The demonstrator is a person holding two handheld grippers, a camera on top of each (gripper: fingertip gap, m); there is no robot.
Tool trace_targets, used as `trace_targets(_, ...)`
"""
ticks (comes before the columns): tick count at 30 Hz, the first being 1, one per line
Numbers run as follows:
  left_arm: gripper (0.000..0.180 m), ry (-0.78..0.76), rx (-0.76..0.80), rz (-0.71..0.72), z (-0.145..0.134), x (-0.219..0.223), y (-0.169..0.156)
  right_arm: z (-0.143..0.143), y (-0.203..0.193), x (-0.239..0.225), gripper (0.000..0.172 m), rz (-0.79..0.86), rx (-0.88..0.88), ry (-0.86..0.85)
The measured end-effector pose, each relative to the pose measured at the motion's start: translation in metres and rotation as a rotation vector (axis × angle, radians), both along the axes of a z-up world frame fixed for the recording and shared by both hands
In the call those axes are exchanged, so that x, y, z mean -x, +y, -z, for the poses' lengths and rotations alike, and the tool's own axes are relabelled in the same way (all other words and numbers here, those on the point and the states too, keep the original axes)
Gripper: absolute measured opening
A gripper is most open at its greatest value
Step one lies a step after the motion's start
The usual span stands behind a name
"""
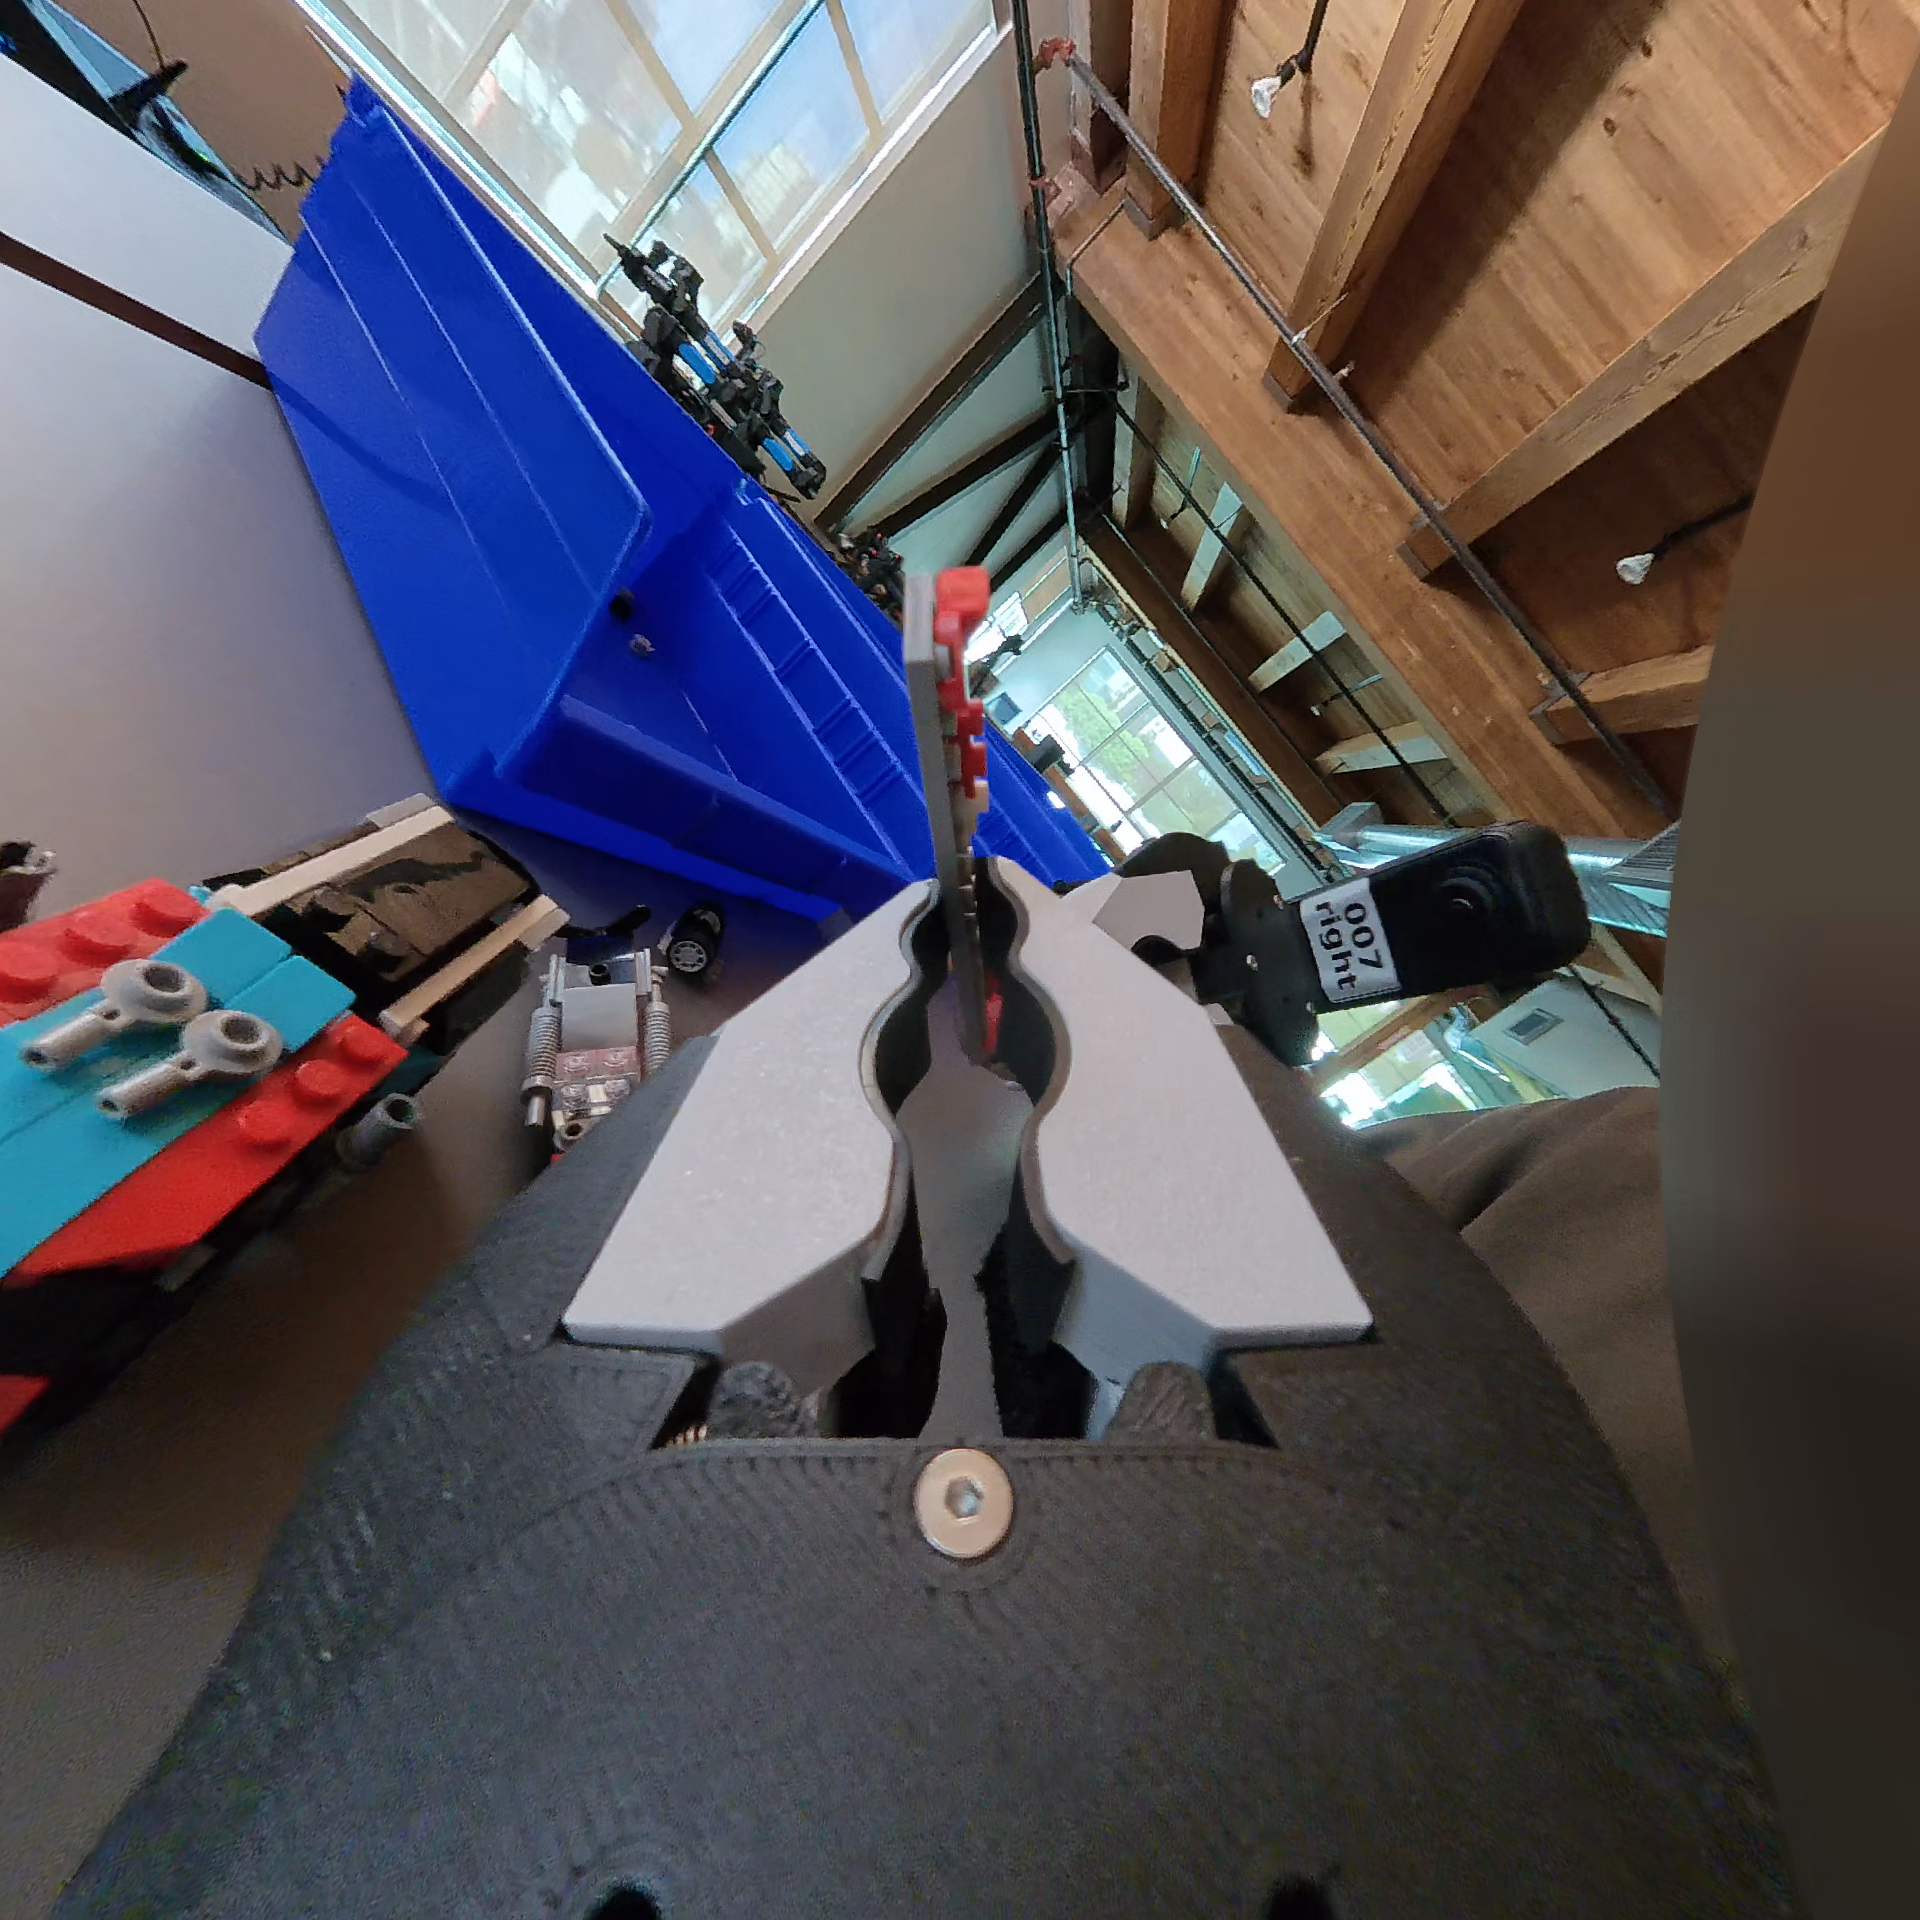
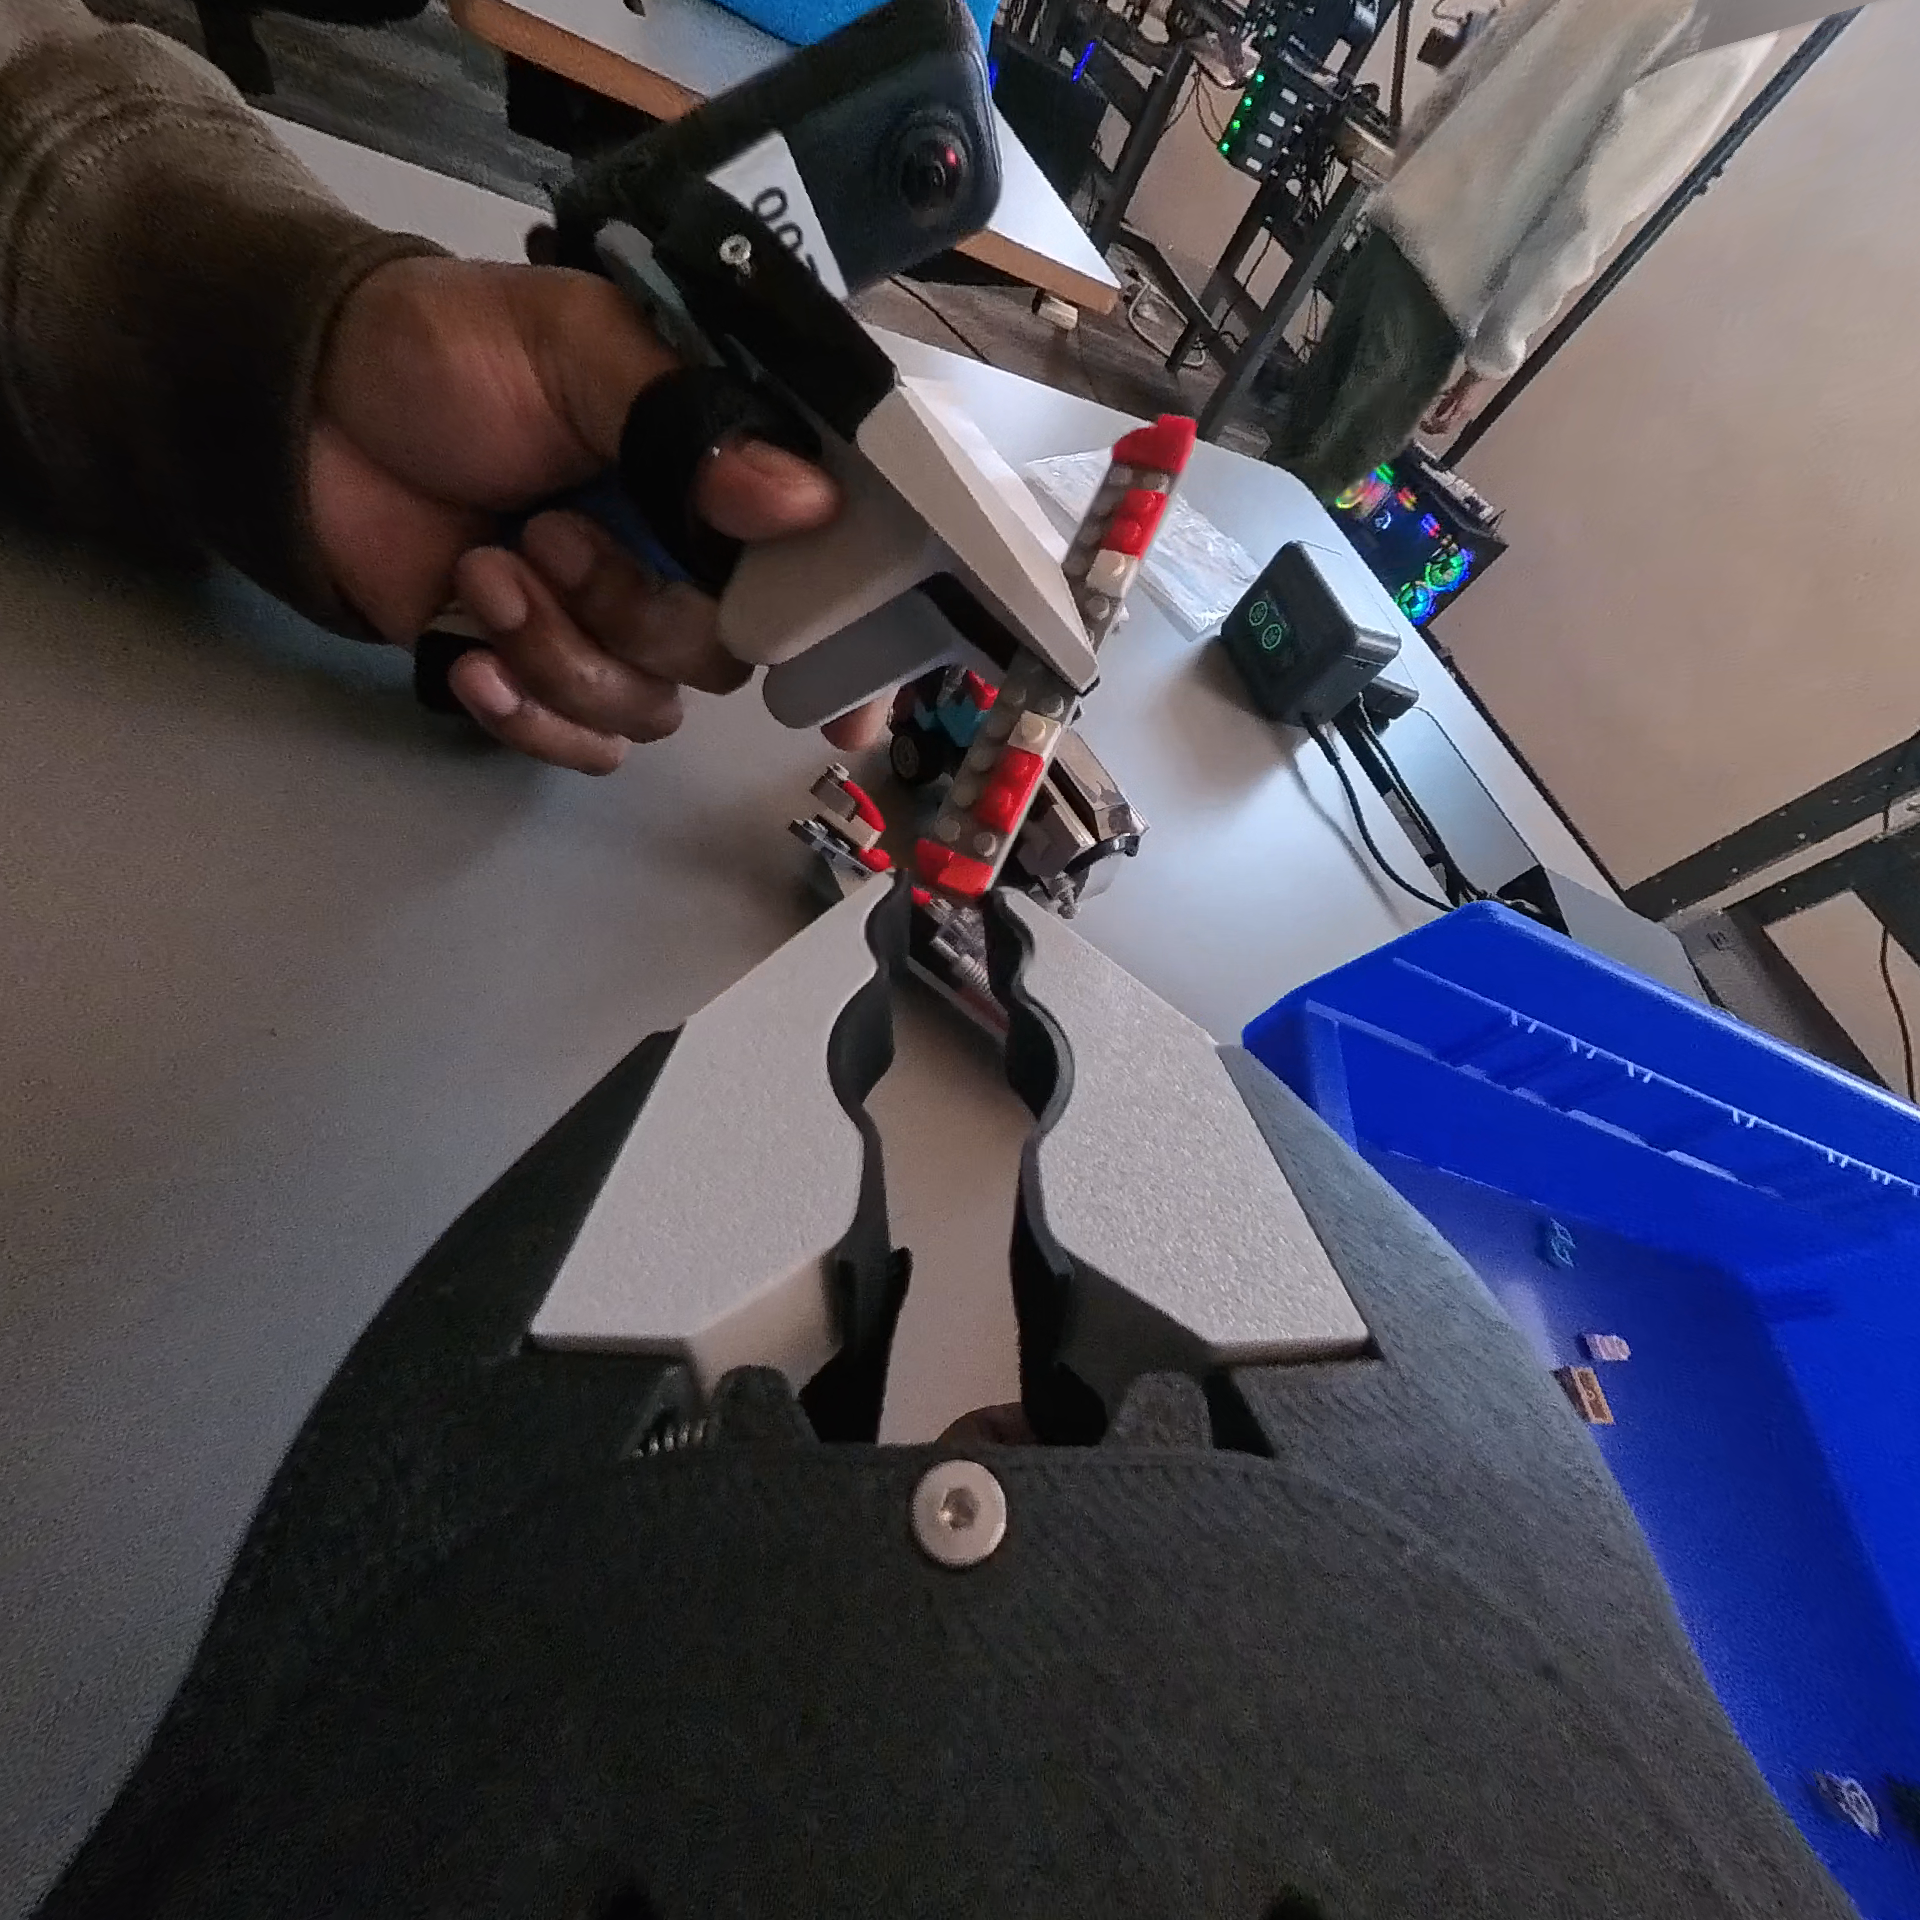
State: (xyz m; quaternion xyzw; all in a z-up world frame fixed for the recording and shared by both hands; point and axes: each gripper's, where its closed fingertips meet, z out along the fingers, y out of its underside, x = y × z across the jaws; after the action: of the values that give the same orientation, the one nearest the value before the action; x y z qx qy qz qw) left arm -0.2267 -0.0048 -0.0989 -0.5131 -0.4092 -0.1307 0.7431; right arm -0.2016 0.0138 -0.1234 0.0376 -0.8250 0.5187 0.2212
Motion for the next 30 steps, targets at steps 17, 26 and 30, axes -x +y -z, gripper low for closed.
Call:
trace_targets(17, 0.012, -0.068, -0.089, 0.138, -0.003, -0.012, 0.014, -0.002, -0.007, -0.009, 0.007, -0.052, 0.044, 0.050)
trace_targets(26, 0.009, -0.109, -0.126, 0.104, 0.000, -0.006, 0.009, -0.008, -0.007, -0.010, 0.012, -0.068, 0.045, 0.286)
trace_targets(30, 0.008, -0.111, -0.159, 0.128, -0.003, -0.010, 0.012, -0.010, -0.009, -0.018, 0.023, -0.115, 0.071, 0.323)
